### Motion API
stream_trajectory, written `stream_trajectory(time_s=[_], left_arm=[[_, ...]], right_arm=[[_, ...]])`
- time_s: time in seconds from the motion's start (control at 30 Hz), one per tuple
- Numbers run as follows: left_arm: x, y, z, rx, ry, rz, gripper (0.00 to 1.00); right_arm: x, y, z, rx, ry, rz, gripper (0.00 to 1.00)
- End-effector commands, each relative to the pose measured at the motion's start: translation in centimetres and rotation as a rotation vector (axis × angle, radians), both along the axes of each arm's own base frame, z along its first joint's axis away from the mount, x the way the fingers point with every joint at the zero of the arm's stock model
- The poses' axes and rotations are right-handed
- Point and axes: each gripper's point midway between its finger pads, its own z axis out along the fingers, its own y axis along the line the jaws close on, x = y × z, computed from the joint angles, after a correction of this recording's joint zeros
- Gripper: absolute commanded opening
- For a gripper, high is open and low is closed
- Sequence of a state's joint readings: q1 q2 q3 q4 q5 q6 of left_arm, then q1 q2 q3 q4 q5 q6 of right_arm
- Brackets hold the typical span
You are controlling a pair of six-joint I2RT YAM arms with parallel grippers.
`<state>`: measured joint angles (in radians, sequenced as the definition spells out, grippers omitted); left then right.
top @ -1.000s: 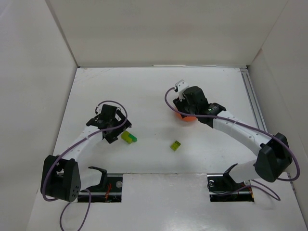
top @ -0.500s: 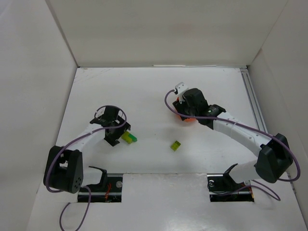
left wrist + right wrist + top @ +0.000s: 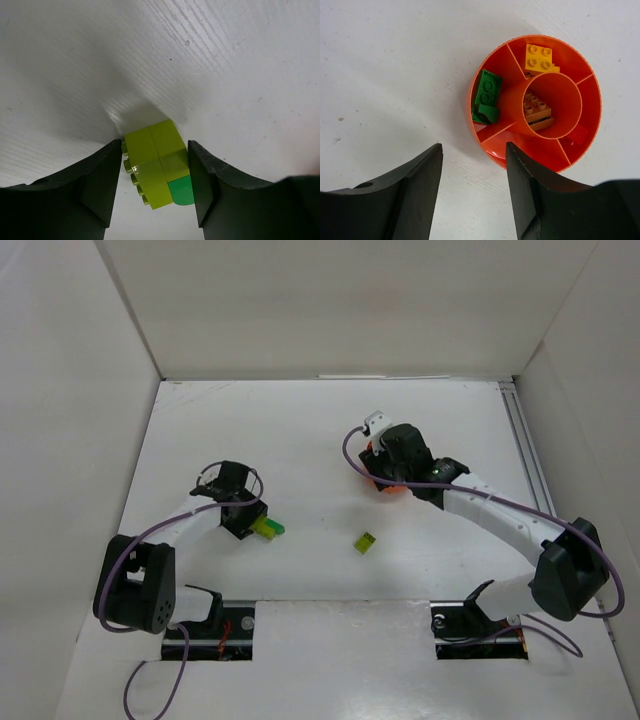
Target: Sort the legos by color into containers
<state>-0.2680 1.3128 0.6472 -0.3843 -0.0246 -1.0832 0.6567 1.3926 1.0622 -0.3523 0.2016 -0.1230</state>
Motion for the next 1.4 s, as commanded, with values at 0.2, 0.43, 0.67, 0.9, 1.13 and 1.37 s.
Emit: stream_trajectory(time_s=[0.2,0.43,0.67,0.9,1.13,1.37], left_arm=[[0.7,-1.8,0.6,-0.019,-0.023,-0.087,0.56],[-0.1,-1.6,0.1,-0.016,0.008,-0.099,0.71],[-0.5,-2.0,-0.3,-0.059,0.03,-0.032,0.68],[-1.1,-2.3,-0.6,-0.094,0.053,0.025,0.67],[0.0,-2.6,-1.1,-0.089,0.067,0.025,0.52],[1.8,-3.6,0.0,-0.078,0.013,-0.065,0.29]], right_arm=[[-0.8,-0.2,0.7,0.031,-0.019,-0.01,0.59],[-1.1,-0.8,0.8,0.032,-0.029,-0.031,0.6],[-1.3,-0.7,0.4,0.037,-0.015,-0.03,0.6],[-1.4,-1.2,0.8,0.019,-0.023,-0.04,0.6],[-1.5,-1.3,0.6,0.013,-0.016,-0.04,0.6],[-2.0,-1.8,0.8,0.001,-0.024,-0.029,0.6]])
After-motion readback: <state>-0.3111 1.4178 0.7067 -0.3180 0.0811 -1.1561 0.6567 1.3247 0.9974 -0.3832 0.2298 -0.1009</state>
